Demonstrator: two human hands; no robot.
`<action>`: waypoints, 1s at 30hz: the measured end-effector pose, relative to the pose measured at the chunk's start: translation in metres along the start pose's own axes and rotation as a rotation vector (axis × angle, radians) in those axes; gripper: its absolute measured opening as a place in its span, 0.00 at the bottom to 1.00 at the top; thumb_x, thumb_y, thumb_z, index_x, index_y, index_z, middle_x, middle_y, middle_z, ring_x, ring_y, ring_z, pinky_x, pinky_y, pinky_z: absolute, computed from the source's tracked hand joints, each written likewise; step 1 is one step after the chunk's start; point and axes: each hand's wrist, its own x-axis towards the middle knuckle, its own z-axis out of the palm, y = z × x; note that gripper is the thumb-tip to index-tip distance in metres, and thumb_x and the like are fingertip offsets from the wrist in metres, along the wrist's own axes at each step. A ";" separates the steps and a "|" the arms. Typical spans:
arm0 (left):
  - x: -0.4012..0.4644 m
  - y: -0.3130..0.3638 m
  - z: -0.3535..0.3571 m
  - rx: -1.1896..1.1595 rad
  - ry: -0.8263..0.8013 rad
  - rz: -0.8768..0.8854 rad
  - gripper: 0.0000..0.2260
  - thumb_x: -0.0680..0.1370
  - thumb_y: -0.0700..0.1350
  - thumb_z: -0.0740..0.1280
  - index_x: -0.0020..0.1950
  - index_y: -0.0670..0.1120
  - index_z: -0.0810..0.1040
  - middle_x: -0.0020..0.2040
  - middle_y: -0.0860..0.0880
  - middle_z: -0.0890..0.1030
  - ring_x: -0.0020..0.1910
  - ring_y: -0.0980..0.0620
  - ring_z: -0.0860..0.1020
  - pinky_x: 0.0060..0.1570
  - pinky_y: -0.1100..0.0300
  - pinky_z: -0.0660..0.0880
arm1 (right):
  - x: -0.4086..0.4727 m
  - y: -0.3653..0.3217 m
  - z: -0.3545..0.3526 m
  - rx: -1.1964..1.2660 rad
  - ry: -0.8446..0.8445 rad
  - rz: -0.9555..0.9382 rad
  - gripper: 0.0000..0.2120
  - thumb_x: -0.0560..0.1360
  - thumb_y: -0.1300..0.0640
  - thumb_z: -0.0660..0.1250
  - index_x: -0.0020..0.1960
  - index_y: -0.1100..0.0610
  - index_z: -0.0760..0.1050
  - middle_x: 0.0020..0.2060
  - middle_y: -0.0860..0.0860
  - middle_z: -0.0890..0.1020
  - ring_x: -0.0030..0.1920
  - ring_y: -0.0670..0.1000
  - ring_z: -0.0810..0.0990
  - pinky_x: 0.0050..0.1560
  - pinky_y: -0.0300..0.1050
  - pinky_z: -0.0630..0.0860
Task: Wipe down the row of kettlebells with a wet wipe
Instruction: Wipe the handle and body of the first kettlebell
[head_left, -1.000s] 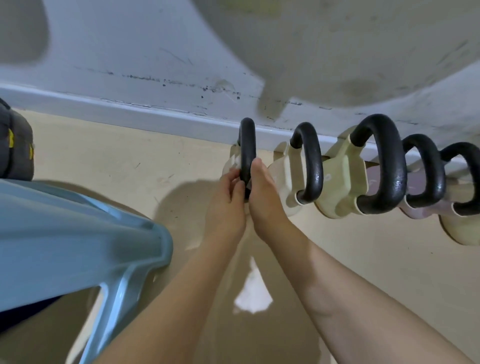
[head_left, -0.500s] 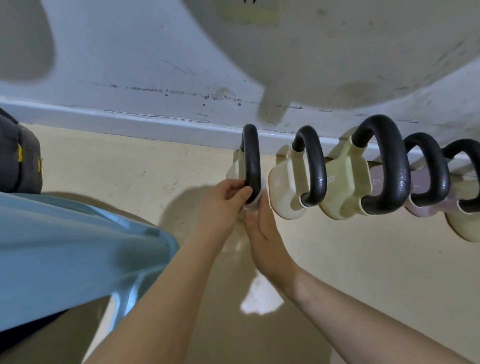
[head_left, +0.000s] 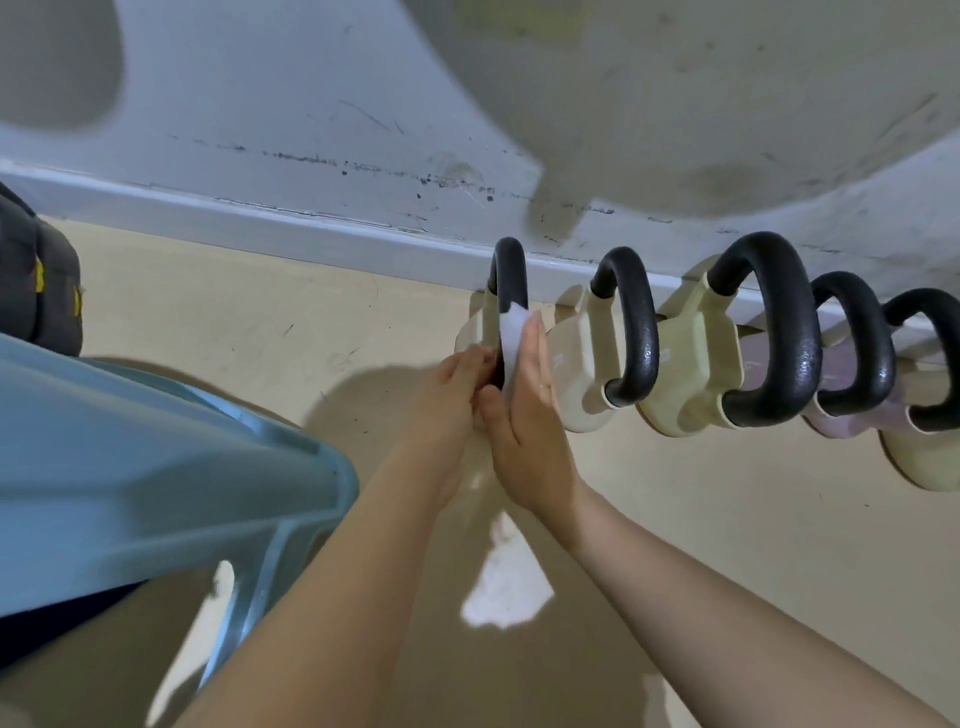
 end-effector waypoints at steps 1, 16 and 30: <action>0.000 0.000 -0.003 -0.163 -0.038 -0.039 0.19 0.81 0.54 0.52 0.60 0.46 0.76 0.59 0.47 0.81 0.56 0.51 0.79 0.60 0.57 0.72 | 0.007 -0.004 -0.004 -0.099 0.012 -0.055 0.28 0.77 0.52 0.51 0.76 0.56 0.50 0.75 0.49 0.49 0.76 0.44 0.44 0.74 0.39 0.44; -0.009 -0.019 -0.029 -0.344 0.082 -0.085 0.23 0.81 0.57 0.44 0.61 0.47 0.72 0.54 0.50 0.77 0.59 0.55 0.70 0.64 0.63 0.59 | 0.026 0.012 -0.033 -1.468 -0.196 -0.883 0.28 0.75 0.68 0.41 0.51 0.60 0.80 0.46 0.54 0.83 0.57 0.57 0.79 0.72 0.54 0.55; -0.014 -0.015 -0.001 -0.115 0.020 0.099 0.20 0.82 0.54 0.45 0.53 0.54 0.76 0.58 0.54 0.79 0.62 0.59 0.73 0.60 0.66 0.64 | -0.005 -0.011 -0.009 0.339 -0.051 0.178 0.23 0.80 0.53 0.49 0.74 0.56 0.56 0.67 0.47 0.68 0.68 0.42 0.65 0.70 0.37 0.60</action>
